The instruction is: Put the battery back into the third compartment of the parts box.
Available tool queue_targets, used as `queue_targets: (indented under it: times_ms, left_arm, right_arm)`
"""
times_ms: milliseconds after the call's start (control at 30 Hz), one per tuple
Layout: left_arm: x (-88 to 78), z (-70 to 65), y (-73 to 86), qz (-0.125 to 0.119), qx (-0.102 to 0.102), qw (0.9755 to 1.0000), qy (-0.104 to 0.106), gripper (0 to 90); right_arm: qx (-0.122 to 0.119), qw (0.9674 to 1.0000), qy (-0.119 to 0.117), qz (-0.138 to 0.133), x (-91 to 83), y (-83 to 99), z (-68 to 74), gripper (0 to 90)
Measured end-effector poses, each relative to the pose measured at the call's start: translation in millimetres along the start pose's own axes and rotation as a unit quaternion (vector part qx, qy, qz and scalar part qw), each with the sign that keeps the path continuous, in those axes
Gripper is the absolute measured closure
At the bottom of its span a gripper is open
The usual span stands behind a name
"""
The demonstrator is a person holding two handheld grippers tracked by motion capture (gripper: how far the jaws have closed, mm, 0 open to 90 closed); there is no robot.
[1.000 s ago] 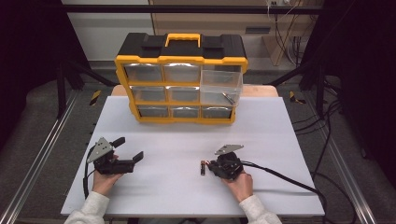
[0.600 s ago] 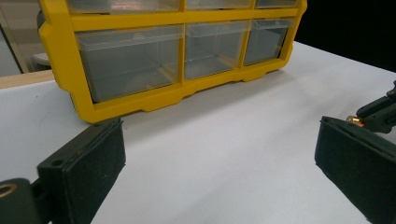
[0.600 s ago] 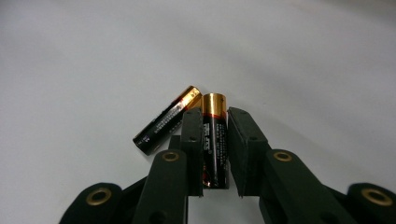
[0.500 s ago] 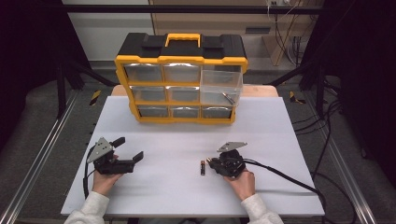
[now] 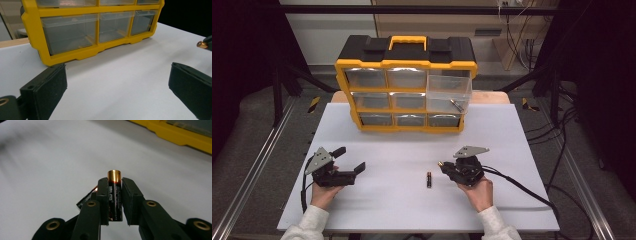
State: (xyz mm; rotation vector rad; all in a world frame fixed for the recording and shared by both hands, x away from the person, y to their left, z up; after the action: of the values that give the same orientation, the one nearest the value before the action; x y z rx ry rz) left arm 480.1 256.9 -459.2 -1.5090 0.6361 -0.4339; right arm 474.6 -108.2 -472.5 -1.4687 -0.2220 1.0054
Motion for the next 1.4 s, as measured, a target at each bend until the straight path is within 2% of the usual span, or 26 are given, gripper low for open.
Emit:
queue_targets:
  times_ms: [467,767,1000,1400]
  left_arm:
    - [1.1,-0.5,0.8,0.001,0.002,1.0000,0.000,1.5]
    - [1.3,-0.5,1.4,0.004,0.002,1.0000,0.000,1.4]
    - [1.7,-0.9,1.7,0.005,0.002,1.0000,0.001,1.4]
    - [1.3,-0.6,1.3,0.003,0.003,1.0000,0.000,1.4]
  right_arm:
    - [-0.007,0.9991,0.003,-0.041,-31.7,-31.1,-6.3,77.2]
    - [-0.023,0.9971,-0.003,-0.072,-50.7,-61.4,1.5,77.2]
    - [-0.023,0.9950,-0.013,-0.097,-63.4,-84.3,5.2,77.2]
    - [-0.039,0.9920,-0.006,-0.120,-84.9,-124.1,7.8,77.2]
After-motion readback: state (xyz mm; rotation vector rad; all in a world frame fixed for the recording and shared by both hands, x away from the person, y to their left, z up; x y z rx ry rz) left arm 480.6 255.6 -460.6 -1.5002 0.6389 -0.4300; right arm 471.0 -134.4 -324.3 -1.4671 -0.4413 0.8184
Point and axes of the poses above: each handheld gripper's, and its own axes: x roughly forward along the jaws, y roughly out of its underside, z roughly to its left, the point moved 5 cm from there along x, roughly forward along the jaws, and after that the axes turned 12 degrees about -z, right-handed, at the moved point
